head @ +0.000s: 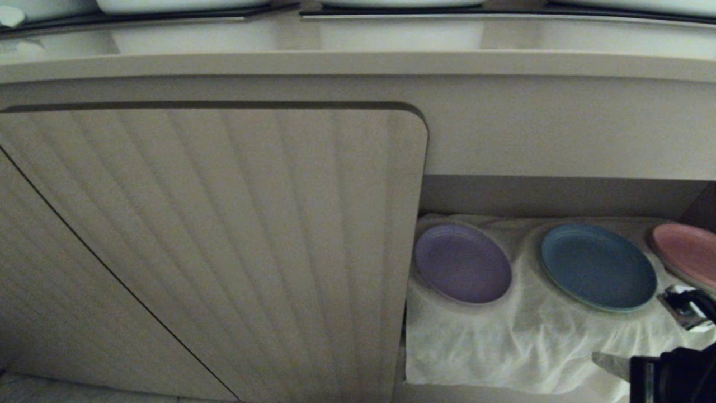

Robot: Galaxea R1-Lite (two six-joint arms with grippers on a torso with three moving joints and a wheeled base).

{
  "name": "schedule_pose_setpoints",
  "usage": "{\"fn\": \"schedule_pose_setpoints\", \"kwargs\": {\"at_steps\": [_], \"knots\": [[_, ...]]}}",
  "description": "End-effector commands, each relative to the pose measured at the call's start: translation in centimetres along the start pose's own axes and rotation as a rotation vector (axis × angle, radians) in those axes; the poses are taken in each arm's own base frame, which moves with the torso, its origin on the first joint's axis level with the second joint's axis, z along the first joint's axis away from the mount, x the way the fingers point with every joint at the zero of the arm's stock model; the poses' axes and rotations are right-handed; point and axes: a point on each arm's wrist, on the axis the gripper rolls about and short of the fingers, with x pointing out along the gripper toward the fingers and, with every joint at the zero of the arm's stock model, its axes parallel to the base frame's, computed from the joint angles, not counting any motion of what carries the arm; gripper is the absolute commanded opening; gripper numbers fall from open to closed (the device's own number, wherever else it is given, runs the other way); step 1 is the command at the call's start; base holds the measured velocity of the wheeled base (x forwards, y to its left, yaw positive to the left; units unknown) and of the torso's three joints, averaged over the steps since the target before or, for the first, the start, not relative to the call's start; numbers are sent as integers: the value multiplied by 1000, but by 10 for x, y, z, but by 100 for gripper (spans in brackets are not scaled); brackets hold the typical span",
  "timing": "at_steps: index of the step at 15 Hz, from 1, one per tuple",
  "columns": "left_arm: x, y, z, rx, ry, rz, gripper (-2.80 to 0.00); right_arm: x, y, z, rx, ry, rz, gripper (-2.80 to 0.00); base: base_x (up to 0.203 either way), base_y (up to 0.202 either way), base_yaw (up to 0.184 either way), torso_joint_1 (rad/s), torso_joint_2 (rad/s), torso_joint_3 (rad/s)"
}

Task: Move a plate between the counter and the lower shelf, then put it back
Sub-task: Pick up the plate in the cupboard

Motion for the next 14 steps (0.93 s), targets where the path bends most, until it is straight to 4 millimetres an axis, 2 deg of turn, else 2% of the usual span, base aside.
{"fn": "schedule_pose_setpoints", "kwargs": {"at_steps": [1, 6, 14], "knots": [[0, 0, 0, 0, 0, 0, -280, 17, -4, 3, 22, 62, -25, -280, 0, 0, 0, 0, 0, 0], [0, 0, 0, 0, 0, 0, -280, 49, -12, 36, 56, 42, -45, -280, 0, 0, 0, 0, 0, 0], [0, 0, 0, 0, 0, 0, -280, 87, -13, 64, 53, 33, 10, -280, 0, 0, 0, 0, 0, 0]]}}
